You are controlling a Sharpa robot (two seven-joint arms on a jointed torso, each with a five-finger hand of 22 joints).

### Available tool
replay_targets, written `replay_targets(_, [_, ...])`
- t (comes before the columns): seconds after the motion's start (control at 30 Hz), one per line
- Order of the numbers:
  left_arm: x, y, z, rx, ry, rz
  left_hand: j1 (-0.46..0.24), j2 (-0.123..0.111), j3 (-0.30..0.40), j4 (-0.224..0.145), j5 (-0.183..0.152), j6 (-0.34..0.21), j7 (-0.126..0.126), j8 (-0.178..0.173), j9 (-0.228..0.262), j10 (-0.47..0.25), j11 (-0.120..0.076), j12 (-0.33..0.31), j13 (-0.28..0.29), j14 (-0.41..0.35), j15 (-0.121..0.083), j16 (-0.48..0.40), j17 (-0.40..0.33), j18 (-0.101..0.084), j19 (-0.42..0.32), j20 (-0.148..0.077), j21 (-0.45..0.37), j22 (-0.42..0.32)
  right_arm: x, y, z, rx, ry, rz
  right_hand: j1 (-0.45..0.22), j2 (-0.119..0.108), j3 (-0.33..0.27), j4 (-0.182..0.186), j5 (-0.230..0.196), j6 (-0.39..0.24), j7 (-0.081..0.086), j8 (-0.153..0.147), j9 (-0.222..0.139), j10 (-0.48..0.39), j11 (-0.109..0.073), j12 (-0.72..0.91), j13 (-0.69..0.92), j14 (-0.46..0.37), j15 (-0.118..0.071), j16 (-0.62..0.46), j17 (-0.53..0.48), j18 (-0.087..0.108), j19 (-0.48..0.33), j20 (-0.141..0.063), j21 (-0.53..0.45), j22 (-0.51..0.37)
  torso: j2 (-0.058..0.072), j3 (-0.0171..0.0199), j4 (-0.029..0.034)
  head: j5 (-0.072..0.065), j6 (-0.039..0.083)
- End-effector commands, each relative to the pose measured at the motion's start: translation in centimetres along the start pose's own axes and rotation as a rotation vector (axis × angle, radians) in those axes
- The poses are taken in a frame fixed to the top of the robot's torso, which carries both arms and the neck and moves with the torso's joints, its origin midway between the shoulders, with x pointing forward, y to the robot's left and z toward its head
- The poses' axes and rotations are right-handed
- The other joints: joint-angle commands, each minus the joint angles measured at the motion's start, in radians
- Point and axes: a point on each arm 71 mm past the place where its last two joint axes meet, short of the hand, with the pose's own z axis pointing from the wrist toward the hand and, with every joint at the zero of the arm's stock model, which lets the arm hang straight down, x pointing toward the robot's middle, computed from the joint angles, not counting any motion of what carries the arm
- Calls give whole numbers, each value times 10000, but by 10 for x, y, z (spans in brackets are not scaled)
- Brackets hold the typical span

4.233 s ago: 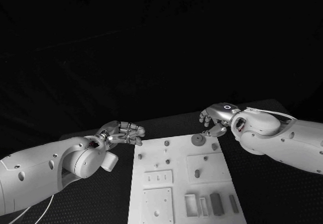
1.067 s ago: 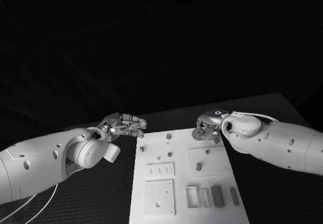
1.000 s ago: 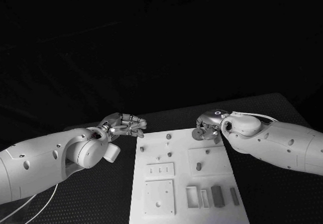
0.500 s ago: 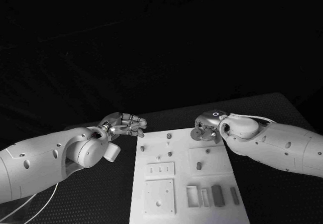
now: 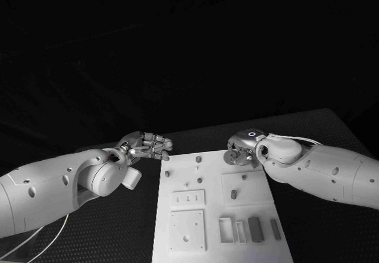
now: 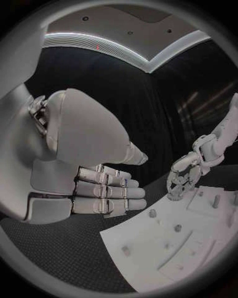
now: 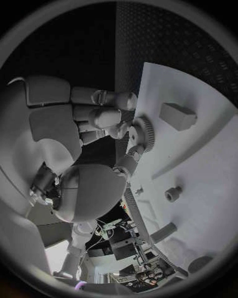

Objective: Assemble the parts on the task board

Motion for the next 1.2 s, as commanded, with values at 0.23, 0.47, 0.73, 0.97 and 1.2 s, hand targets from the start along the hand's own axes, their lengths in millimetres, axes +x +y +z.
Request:
replay_targets(0.23, [2, -1, 0, 58, 158, -30, -89, -12, -40, -11, -14, 23, 127, -33, 18, 26, 16, -49, 13, -17, 0, -58, 13, 157, -18, 17, -47, 15, 30, 3, -4, 8, 1401, -387, 59, 218, -34, -42, -28, 1271, 238, 263, 198, 21, -170, 94, -109, -1, -110, 60, 8, 211, -21, -81, 62, 183, 1, -4, -5, 4, -17])
replay_targets(0.47, [0, -1, -1, 28, 108, -25, -84, -13, -39, -12, -14, 25, 126, -34, 20, 28, 16, -51, 14, -16, 0, -61, 16, 157, -18, 17, -48, 16, 31, -1, -5, 112, 1351, -416, 172, 127, -68, -254, -26, 1161, 247, 173, 216, 10, -168, 94, -176, -9, -122, 45, -3, 211, -48, -76, 63, 177, -5, -5, -6, -2, -22])
replay_targets(0.73, [0, -1, -1, 23, 97, -21, -79, -15, -38, -13, -14, 26, 126, -36, 22, 30, 16, -53, 15, -15, 0, -65, 20, 157, -18, 17, -50, 17, 31, -2, -7, 118, 1185, -287, 183, -174, -82, -378, -21, 317, 535, -345, 42, -179, 101, 91, -243, -52, 127, 7, -19, 211, -105, -52, 10, 158, -3, 6, -16, -13, -3])
replay_targets(0.97, [-1, -1, -1, 21, 76, -17, -76, -17, -38, -12, -14, 26, 125, -37, 23, 31, 16, -54, 16, -14, 0, -67, 23, 157, -17, 17, -52, 18, 30, -4, -9, 100, 1075, -161, 218, -280, -89, -468, -24, -77, 700, -583, -63, -352, 262, 137, -257, -120, 282, -6, -14, 211, -170, -8, -29, 161, -9, 6, -1, -25, 70])
replay_targets(1.2, [-1, -1, -1, 24, 65, -15, -73, -19, -38, -12, -14, 26, 123, -40, 25, 31, 16, -57, 16, -13, 0, -71, 26, 157, -17, 18, -53, 19, 31, -7, -11, 68, 1074, 75, 234, -308, -92, -526, -21, -408, 764, -766, -151, -463, 327, 195, -280, -171, 349, -14, -13, 211, -213, 34, -51, 164, -12, 10, -7, -20, 91])
